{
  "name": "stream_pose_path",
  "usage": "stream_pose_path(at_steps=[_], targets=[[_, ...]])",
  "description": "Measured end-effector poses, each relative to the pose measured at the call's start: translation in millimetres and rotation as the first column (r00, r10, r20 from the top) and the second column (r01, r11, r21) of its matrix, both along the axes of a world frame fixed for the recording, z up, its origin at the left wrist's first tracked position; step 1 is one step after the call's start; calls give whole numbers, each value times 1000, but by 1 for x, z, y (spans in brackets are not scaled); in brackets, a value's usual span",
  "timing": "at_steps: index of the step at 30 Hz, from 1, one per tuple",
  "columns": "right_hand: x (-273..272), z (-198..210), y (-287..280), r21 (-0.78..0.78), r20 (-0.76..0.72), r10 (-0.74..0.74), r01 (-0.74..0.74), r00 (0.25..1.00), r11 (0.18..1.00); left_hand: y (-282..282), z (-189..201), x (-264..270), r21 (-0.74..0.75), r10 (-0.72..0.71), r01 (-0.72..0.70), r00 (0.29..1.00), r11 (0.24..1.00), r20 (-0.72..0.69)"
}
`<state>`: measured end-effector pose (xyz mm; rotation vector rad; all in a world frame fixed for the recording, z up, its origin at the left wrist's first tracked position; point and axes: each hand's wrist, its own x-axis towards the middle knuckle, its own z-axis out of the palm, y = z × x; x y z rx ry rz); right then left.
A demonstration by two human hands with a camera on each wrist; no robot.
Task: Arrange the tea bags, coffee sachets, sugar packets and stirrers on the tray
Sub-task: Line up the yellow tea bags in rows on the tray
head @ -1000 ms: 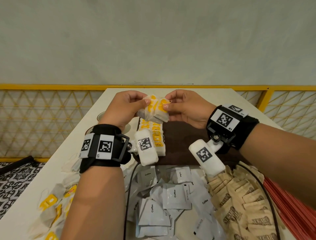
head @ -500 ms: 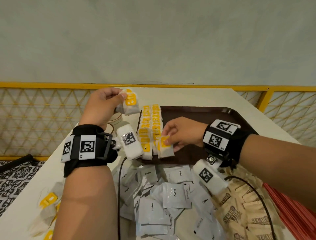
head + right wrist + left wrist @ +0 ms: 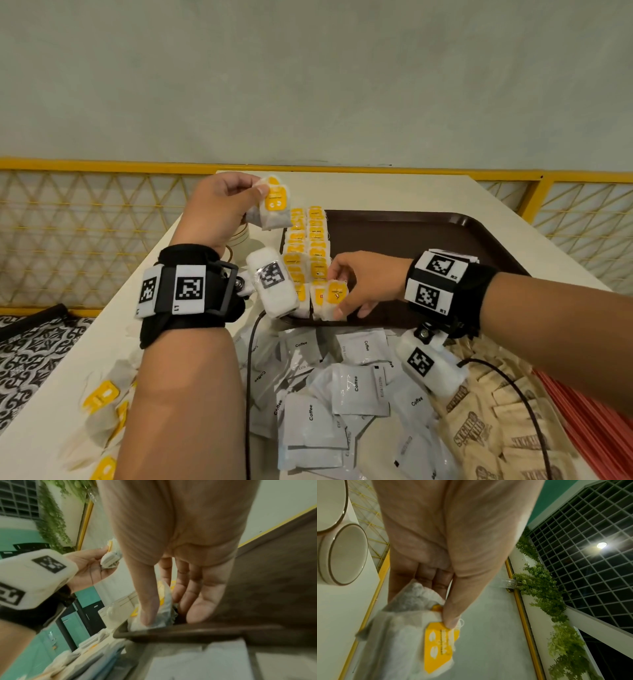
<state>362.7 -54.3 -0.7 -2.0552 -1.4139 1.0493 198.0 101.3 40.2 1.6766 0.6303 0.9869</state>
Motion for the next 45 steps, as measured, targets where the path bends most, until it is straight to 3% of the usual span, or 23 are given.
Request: stream_pose_path(at_steps=[8, 27, 34, 45], targets=[[-14, -9, 12, 10, 114, 15, -16, 993, 1000, -2, -1, 4, 31, 0, 1, 999, 1000, -33], [-5, -5, 9, 73, -173, -122, 136, 977, 988, -1, -2, 5, 27, -8, 9, 999, 1000, -47], [-1, -8, 10, 105, -268, -242, 278, 932, 955, -2, -2, 6, 39, -16, 18, 998, 999, -53], [0, -3, 5, 161, -13, -204, 203, 979, 966, -1, -2, 3, 28, -18, 20, 998, 999, -63]])
